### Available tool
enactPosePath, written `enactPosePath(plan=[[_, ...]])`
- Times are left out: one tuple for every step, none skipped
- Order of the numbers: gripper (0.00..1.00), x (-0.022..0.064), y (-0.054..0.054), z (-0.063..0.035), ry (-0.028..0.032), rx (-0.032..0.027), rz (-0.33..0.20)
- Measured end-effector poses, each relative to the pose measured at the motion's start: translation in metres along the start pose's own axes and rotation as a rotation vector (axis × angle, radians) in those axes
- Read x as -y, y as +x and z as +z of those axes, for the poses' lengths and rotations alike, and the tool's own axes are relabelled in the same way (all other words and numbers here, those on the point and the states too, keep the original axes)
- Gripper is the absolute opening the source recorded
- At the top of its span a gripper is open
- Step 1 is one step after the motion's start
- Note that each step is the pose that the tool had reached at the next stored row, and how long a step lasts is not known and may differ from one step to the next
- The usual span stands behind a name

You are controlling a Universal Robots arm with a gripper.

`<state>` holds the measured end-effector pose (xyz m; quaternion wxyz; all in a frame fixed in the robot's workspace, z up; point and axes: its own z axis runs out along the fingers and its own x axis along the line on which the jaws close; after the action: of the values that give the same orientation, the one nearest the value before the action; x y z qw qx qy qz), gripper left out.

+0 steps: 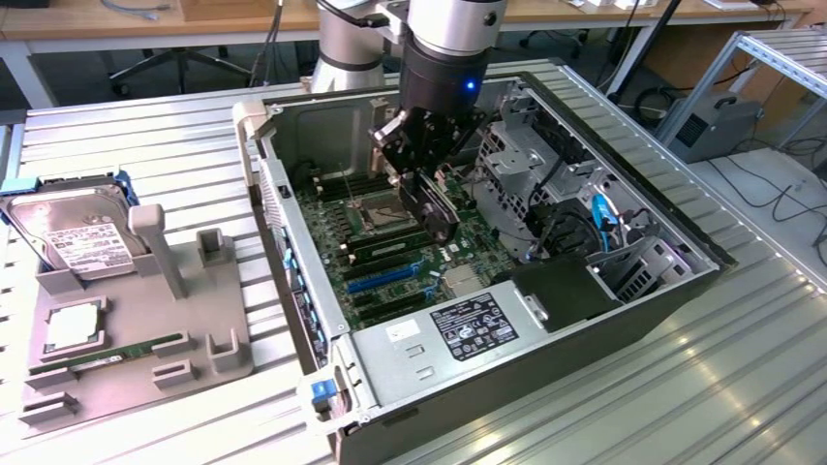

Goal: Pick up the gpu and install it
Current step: 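Insert the gpu into the slot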

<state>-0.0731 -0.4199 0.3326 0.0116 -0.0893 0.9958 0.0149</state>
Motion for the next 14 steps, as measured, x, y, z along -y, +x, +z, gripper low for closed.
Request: enactPosePath(plan=[[0.27,0.0000,0.0000,0.0000,-0.0001,-0.0001,-0.004],[0.27,0.0000,0.0000,0.0000,-0.0002,-0.0002,-0.009],[0.27,0.0000,0.0000,0.0000,-0.0003,-0.0004,-0.012],[0.27,0.0000,0.0000,0.0000,-0.0004,-0.0005,-0.016],[0.27,0.0000,0.0000,0.0000,-0.0005,-0.0006,-0.021],[0.27,0.0000,0.0000,0.0000,-0.0007,-0.0007,-0.026],[0.27,0.0000,0.0000,0.0000,-0.0008,-0.0009,-0.030],[0.27,0.0000,0.0000,0.0000,-0.0009,-0.0010,-0.035],[0.27,0.0000,0.0000,0.0000,-0.0010,-0.0011,-0.039],[0.27,0.0000,0.0000,0.0000,-0.0011,-0.0012,-0.044],[0.27,0.0000,0.0000,0.0000,-0.0012,-0.0013,-0.048],[0.27,0.0000,0.0000,0.0000,-0.0013,-0.0015,-0.052],[0.27,0.0000,0.0000,0.0000,-0.0014,-0.0016,-0.057],[0.27,0.0000,0.0000,0.0000,-0.0016,-0.0017,-0.062]])
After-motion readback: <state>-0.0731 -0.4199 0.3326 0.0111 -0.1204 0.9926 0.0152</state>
